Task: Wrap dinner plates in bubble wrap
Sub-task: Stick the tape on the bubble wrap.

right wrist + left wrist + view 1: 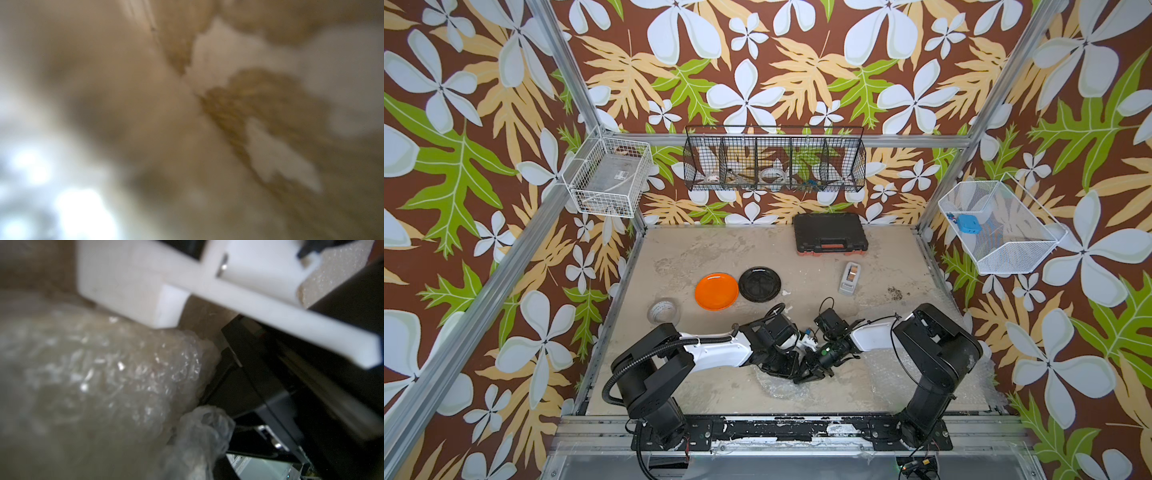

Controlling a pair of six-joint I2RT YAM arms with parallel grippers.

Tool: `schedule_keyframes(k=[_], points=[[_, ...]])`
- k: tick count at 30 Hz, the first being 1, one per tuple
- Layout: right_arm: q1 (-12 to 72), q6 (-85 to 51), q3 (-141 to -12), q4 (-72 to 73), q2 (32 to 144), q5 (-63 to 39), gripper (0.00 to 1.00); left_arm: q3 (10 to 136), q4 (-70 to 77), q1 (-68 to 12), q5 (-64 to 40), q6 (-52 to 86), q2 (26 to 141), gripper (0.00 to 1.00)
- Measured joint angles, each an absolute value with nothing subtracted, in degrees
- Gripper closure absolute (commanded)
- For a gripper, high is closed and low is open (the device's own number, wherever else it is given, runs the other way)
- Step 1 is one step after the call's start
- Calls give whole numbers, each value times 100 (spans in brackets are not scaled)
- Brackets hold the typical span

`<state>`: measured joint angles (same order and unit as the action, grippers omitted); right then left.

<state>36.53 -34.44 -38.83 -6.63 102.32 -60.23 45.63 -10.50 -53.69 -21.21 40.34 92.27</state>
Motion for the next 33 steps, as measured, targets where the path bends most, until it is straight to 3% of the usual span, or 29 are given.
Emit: schedule_keyframes(k=[8,15,19,24,29,33], points=[[3662,-3422,-3870,-666,10208,-6101,100,4550,-1262,-5341,-1269,4342,8934,69],[3664,-3422,-3909,-694,10208,-6121,100,4646,-1181,-5345,-1251,4366,9223,63],[3662,-3424,-3929,-775,10165,-6077,100,4737,-1144,-5347,-1284,4355,9452,77],[3660,-3573,-3819,-891,9751,-5776,76,4816,-1131,-5376,-1170,4219,9701,84],[3671,-3739,-3715,-1330,8976,-5172,64,4598,-578,-5378,-1164,4163,9738,84],[3664,-3892,-3498,-1559,8431,-4681,60,4431,-14,-5378,-1194,4160,9797,84]])
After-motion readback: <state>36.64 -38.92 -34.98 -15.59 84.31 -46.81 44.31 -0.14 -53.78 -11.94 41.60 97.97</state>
